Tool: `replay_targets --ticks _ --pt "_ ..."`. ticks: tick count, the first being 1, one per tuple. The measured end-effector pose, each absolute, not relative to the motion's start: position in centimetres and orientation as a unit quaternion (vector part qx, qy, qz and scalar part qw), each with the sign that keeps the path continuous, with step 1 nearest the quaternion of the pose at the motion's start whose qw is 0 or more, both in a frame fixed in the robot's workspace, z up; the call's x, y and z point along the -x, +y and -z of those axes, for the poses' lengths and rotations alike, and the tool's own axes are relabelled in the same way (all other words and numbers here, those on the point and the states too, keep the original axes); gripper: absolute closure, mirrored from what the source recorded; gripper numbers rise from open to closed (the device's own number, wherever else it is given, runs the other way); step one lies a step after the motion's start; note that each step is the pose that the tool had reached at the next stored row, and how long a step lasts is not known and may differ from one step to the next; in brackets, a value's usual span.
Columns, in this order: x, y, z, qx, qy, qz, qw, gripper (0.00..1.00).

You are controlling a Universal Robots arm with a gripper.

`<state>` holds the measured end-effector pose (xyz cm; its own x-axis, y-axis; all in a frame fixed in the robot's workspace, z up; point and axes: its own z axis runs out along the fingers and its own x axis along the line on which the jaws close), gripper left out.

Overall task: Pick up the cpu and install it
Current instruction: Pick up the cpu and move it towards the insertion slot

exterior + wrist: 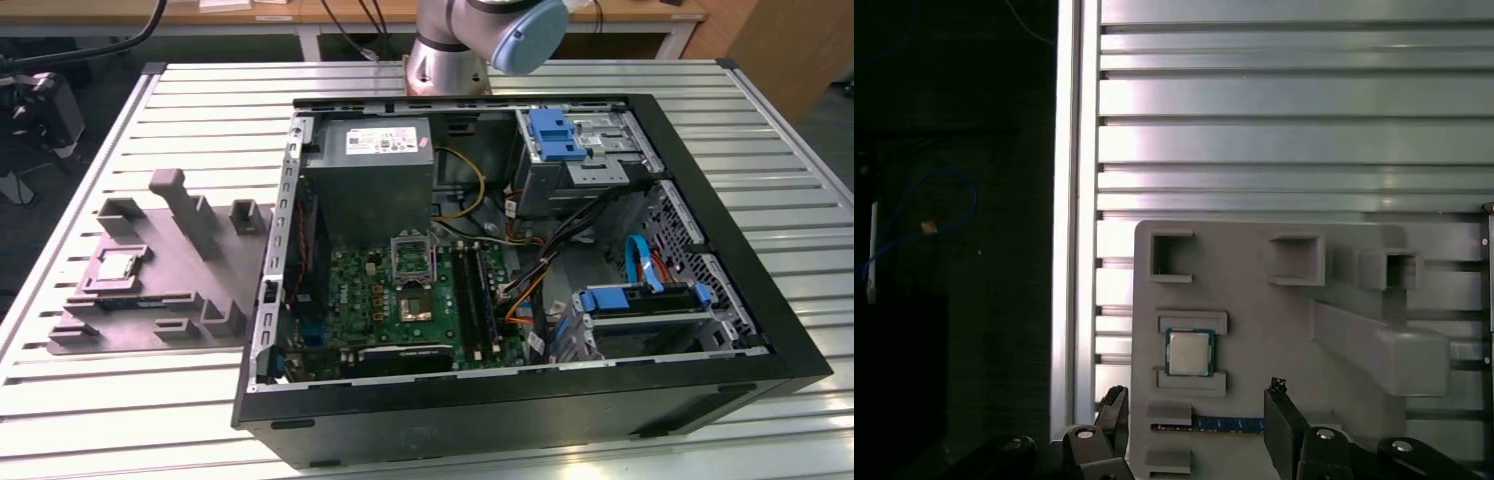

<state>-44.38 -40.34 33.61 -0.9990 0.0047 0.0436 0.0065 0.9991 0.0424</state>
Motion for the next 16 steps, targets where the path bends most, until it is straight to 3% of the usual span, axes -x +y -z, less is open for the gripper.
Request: replay_targets --ticks 8,13,16 --pt "44.47 -40.51 -33.35 -0.020 -0.999 0.021 0.015 0.35" --pt "44.93 -40.51 -33.27 -0.021 -1.000 0.020 -0.010 0.35" --pt "44.97 -40.54 -33.07 -0.021 -0.999 0.020 -0.014 0.35"
